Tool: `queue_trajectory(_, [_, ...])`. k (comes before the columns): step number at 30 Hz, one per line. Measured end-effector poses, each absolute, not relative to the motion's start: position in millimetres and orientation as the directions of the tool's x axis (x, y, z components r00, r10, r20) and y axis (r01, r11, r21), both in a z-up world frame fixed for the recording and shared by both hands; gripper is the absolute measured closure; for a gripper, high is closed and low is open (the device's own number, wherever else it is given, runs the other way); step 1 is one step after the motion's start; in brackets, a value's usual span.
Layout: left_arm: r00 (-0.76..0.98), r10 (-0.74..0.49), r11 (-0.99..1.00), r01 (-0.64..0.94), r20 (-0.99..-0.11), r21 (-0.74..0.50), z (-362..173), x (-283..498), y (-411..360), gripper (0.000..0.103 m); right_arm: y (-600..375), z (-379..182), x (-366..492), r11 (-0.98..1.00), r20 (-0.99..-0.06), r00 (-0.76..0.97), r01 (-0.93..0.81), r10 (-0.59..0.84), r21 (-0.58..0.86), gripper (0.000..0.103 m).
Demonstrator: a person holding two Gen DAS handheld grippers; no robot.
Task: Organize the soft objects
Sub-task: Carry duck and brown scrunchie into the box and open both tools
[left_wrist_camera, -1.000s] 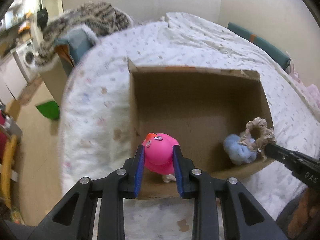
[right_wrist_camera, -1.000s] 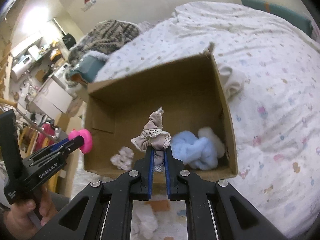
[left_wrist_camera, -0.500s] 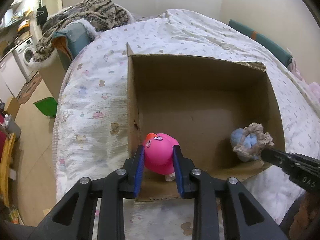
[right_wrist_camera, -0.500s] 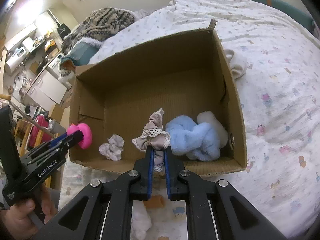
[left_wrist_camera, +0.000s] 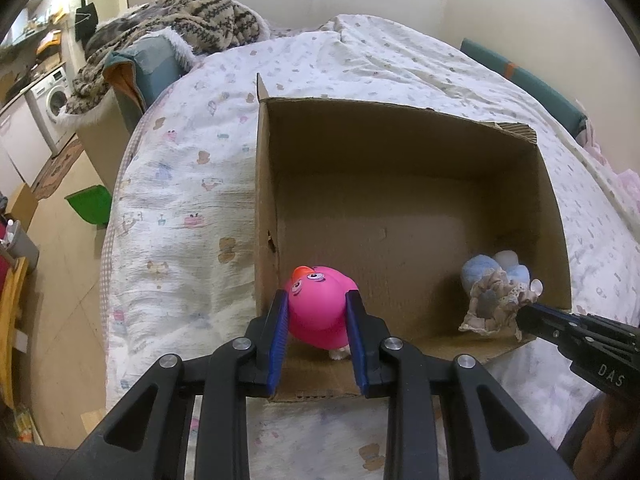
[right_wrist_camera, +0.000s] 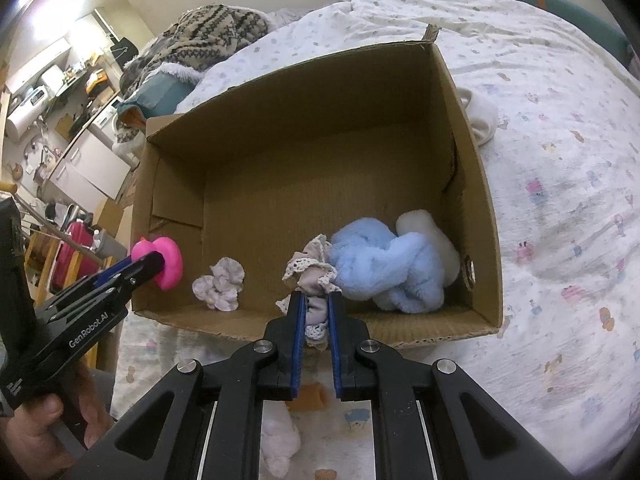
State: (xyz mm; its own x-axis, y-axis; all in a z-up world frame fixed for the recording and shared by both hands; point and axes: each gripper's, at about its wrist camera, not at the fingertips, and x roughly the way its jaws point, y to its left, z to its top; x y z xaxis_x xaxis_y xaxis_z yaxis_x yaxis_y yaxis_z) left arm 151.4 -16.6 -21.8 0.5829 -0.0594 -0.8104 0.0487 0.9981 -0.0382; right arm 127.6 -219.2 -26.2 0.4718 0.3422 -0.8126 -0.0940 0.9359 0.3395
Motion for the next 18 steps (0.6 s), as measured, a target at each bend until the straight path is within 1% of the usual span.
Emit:
queue_trajectory(9, [0.577,-0.063,0.998,0.061,-0.814,-0.034,-24.2,152.8,-17.6,0.078,-217.6,-26.2,127.0,0.933,-0.813,0.466,-0.096,0.349,0.346,0.090])
queue_trajectory(12, [0.576,-0.063,0.998,0.061,-0.815,-0.033,-24.3,153.3,-17.9,0.078,-217.1,-25.6,125.0,0.934,-0.812,0.467,-0.105,0.350,0.342,0.088])
queue_trajectory(13, [0.576,-0.063,0.998,0.062,-0.815,-0.034,-24.3,152.8,-18.0,0.078,-216.4,-25.1,125.3,0.934,-0.811,0.468,-0.107,0.350,0.341,0.084])
queue_trajectory(15, [0.574,-0.065,0.997,0.063,-0.816,-0.036,-24.6,153.0,-17.8,0.078,-216.6,-24.5,125.1,0.936,-0.812,0.473,-0.100,0.343,0.338,0.069])
queue_trajectory(16, [0.571,-0.063,0.997,0.064,-0.818,-0.032,-24.9,152.8,-17.9,0.078,-217.2,-24.2,125.6,0.937,-0.811,0.477,-0.094,0.339,0.336,0.046])
queue_trajectory(17, [0.569,-0.063,0.997,0.065,-0.820,-0.032,-25.2,152.6,-17.7,0.077,-218.8,-23.0,125.5,0.937,-0.805,0.489,-0.087,0.335,0.338,0.026])
queue_trajectory(18, [0.565,-0.069,0.997,0.066,-0.822,-0.038,-25.4,152.8,-17.2,0.073,-220.2,-21.1,124.5,0.938,-0.797,0.507,-0.079,0.329,0.337,0.024])
